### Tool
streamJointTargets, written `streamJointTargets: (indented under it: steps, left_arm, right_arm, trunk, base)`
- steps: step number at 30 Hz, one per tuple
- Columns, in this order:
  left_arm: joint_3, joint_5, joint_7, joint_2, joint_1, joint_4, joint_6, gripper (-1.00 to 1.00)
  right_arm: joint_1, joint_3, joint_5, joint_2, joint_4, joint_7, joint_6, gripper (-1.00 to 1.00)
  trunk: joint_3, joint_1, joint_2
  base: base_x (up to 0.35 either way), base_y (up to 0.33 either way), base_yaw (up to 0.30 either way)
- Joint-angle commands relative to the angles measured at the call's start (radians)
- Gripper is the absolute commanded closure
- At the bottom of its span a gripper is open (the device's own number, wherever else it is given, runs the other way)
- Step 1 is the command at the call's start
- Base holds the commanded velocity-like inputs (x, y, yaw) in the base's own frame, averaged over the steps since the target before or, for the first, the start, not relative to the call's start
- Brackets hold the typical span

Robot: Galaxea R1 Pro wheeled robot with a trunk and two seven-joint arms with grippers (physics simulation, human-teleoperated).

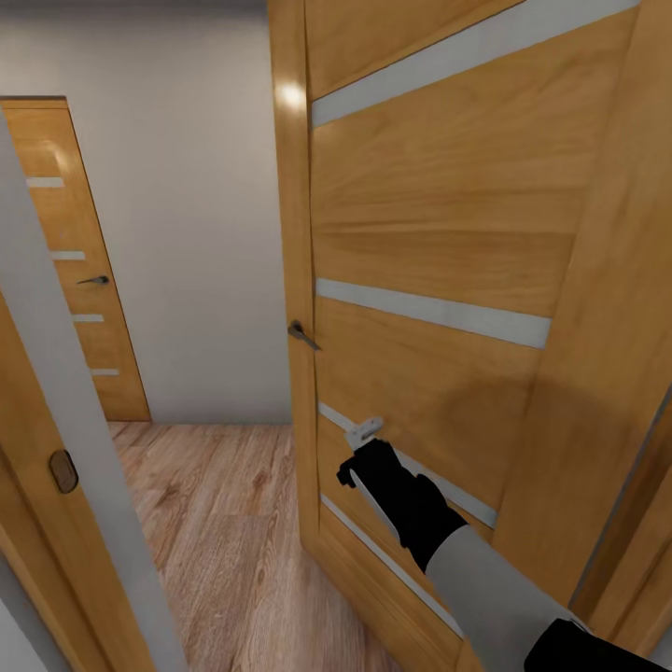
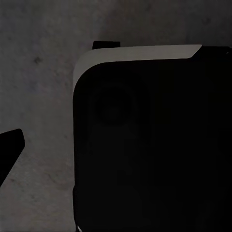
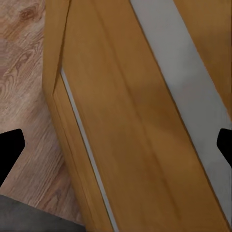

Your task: Move the two storage containers from the living room to the garage. In the garage, place one container on the floor and stack the other container on top of it (either order is fine).

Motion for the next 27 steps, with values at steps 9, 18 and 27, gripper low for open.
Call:
streamJointTargets:
  steps: [9, 18, 27]
  left_arm:
    - [0.001, 0.001, 0.0, 0.0, -0.001, 0.0, -0.002, -1.0]
    - [0.001, 0.001, 0.0, -0.001, -0.001, 0.0, -0.002, -1.0]
    - [0.0, 0.001, 0.0, -0.002, -0.001, 0.0, -0.001, -1.0]
  right_arm:
    - [-0.001, 0.009, 0.011, 0.0, -0.02, -0.028, 0.033, -1.0]
    - [-0.001, 0.009, 0.012, 0.0, -0.206, -0.251, 0.127, -1.0]
    - [-0.015, 0.01, 0.008, 0.0, -0.213, -0.455, 0.127, -1.0]
  trunk:
    - [-0.001, 0.0, -0.001]
    - [-0.001, 0.0, -0.001]
    - [-0.001, 0.0, -0.001]
  base:
    - [0.0, 0.0, 0.0]
    - [0.0, 0.0, 0.0]
    - [0.0, 0.0, 0.0]
